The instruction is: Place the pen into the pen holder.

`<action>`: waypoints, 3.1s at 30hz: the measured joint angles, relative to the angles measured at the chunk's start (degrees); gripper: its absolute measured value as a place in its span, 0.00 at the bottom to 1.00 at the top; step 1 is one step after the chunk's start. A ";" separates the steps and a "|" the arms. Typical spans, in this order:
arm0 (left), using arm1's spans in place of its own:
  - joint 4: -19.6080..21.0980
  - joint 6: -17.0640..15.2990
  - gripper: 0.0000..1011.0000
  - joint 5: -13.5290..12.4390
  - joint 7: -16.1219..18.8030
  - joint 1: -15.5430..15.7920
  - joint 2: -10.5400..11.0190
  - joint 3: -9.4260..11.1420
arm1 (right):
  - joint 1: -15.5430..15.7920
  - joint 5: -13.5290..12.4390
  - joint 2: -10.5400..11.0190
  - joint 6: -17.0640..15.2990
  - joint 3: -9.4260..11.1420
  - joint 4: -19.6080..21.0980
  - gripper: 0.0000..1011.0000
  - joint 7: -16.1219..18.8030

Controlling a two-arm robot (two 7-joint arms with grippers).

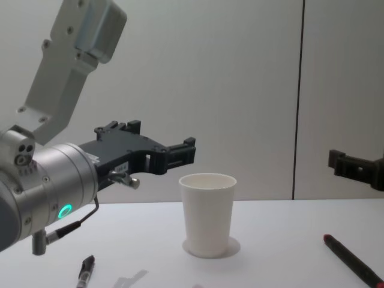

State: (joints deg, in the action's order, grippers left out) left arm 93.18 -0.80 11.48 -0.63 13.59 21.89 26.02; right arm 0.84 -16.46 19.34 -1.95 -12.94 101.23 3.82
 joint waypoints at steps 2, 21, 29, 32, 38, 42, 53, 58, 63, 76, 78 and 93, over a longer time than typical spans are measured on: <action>0.00 0.00 0.99 0.00 0.00 0.00 0.00 0.00 | 0.00 0.00 0.00 0.00 0.00 0.00 0.99 0.00; 0.00 0.00 0.99 0.00 0.00 0.00 0.00 0.00 | 0.00 0.00 0.00 0.00 0.00 0.00 0.99 0.00; 0.00 0.00 0.99 0.00 0.00 0.00 0.00 0.00 | 0.00 0.00 0.00 0.00 0.00 0.00 0.99 0.00; 0.00 0.00 0.99 0.00 0.00 0.00 0.00 0.00 | 0.00 0.00 0.00 0.00 0.00 0.00 0.99 0.00; 0.00 0.00 0.99 0.00 0.00 0.00 0.00 0.00 | -0.07 0.00 -0.10 -0.39 0.00 0.04 0.99 -0.02; 0.00 0.00 0.99 0.00 0.00 0.00 0.00 0.00 | -0.22 -0.17 -0.31 -1.86 0.00 0.28 0.99 -0.27; 0.00 0.00 0.99 0.00 0.00 0.00 0.00 0.00 | -1.69 -2.38 -1.50 -10.46 0.29 1.27 0.99 -2.51; 0.00 0.00 0.99 0.00 0.00 0.00 0.00 0.00 | -2.51 -3.12 -1.91 -13.69 0.50 1.36 0.99 -3.23; 0.00 0.00 0.99 0.00 0.01 0.00 0.00 0.00 | -4.03 -3.82 -2.41 -18.90 0.85 1.22 0.99 -3.94; 0.00 0.00 0.99 0.00 0.00 0.00 0.00 0.00 | -8.98 -4.44 -3.41 -29.44 1.77 -1.94 0.99 -4.11; 0.00 0.00 0.99 0.00 0.00 0.00 0.00 0.00 | -10.19 -4.41 -3.59 -31.20 1.99 -2.91 0.99 -3.93; 0.00 0.00 0.99 0.00 0.00 0.00 0.00 0.00 | -17.91 -3.23 -4.46 -38.90 3.18 -10.37 0.99 -1.70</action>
State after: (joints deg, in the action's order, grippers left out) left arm 93.18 -0.80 11.48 -0.62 13.59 21.89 26.02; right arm -17.07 -19.70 14.88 -40.85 -9.76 90.86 2.12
